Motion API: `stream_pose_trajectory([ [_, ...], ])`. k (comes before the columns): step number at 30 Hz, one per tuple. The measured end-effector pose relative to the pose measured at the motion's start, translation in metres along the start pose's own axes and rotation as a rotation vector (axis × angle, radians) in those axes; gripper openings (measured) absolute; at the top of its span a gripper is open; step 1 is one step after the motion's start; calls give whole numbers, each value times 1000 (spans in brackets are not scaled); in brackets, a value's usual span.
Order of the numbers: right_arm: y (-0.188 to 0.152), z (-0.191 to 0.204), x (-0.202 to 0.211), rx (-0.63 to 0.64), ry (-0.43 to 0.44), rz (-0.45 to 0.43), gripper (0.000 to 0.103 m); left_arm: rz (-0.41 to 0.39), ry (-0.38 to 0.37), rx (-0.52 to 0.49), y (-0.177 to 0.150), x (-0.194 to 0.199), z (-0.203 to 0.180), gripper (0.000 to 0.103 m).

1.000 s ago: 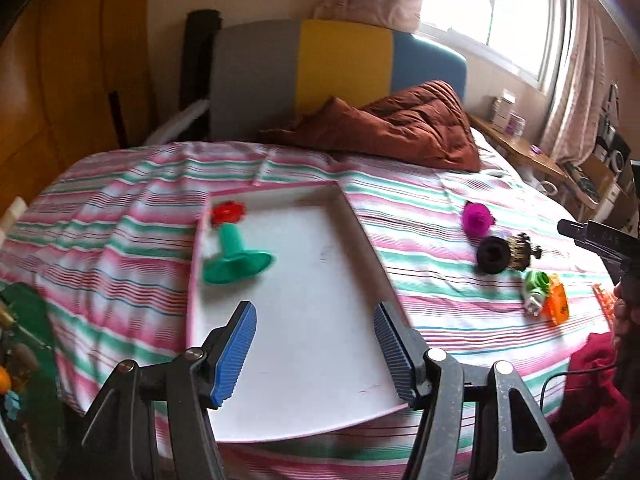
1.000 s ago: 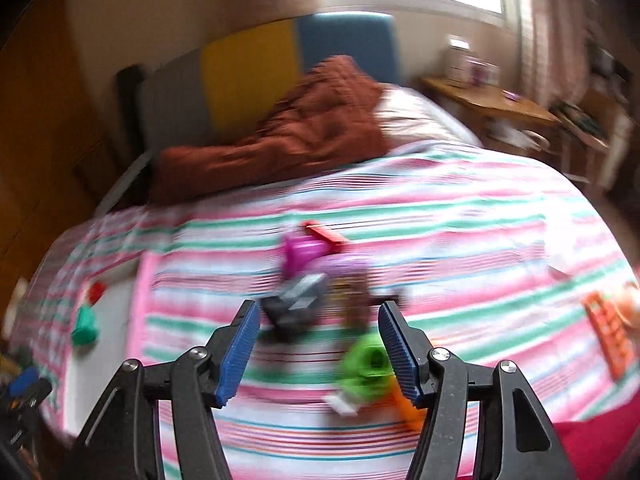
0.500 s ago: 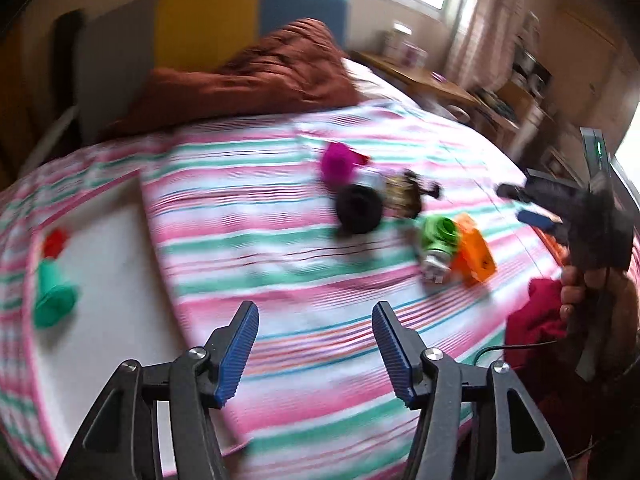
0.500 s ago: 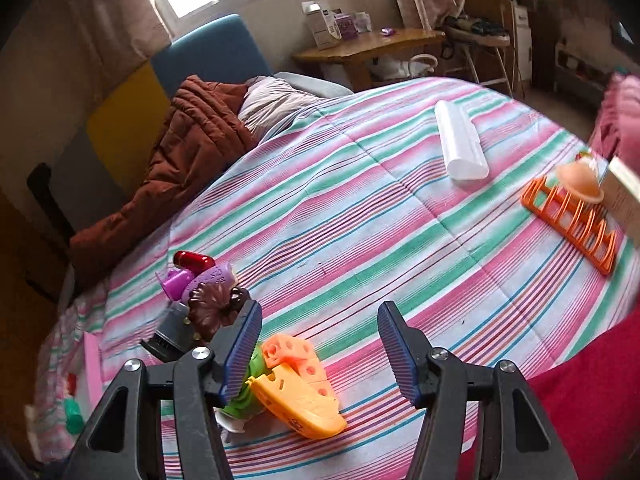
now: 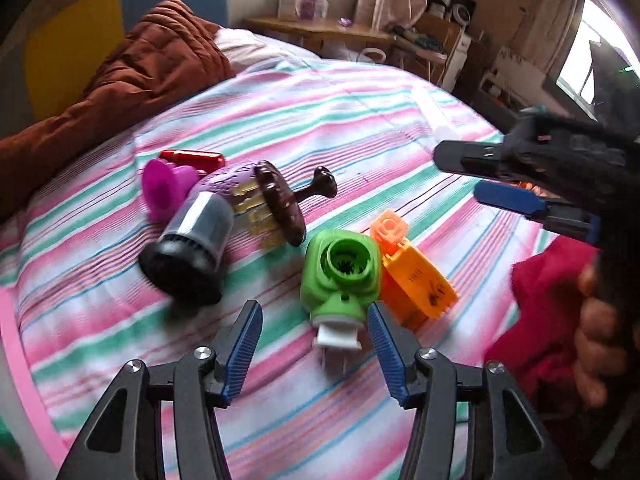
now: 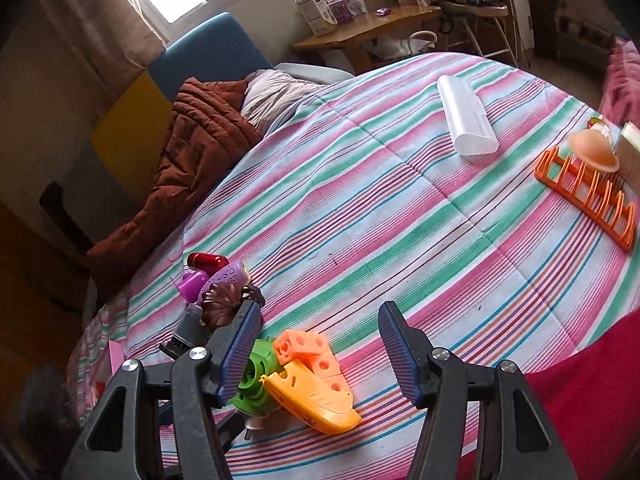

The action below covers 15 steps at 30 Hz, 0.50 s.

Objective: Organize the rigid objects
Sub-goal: 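Grasp the green plug-shaped piece with the left gripper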

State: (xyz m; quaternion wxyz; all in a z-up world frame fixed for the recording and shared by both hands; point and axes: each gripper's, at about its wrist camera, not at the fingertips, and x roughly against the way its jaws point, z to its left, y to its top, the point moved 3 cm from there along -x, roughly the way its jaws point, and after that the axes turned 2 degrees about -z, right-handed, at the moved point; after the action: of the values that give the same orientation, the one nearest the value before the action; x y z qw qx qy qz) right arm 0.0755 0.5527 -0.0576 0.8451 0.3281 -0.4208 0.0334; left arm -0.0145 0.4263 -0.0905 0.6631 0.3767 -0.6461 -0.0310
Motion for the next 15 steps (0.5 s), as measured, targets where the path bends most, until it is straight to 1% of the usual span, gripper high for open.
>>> stream_pose_trajectory([
  [3,0,-2,-2,-13,1,7,63,10,-33,-22,9,-13,-6,59],
  [7,2,-7,-5,-34,-4,15,63,27,-33,-43,18,-29,-13,59],
  [8,2,-8,-6,-36,-7,18,63,31,-33,-46,17,-32,-13,59],
  [9,2,-9,-8,-38,-10,24,63,30,-39,-48,16,-34,-13,53],
  [13,0,-12,-14,-47,-19,55,63,-9,-41,-27,3,-27,-9,53],
  [15,-2,-12,-17,-44,-17,74,63,-21,-25,-16,-11,-15,-4,53],
])
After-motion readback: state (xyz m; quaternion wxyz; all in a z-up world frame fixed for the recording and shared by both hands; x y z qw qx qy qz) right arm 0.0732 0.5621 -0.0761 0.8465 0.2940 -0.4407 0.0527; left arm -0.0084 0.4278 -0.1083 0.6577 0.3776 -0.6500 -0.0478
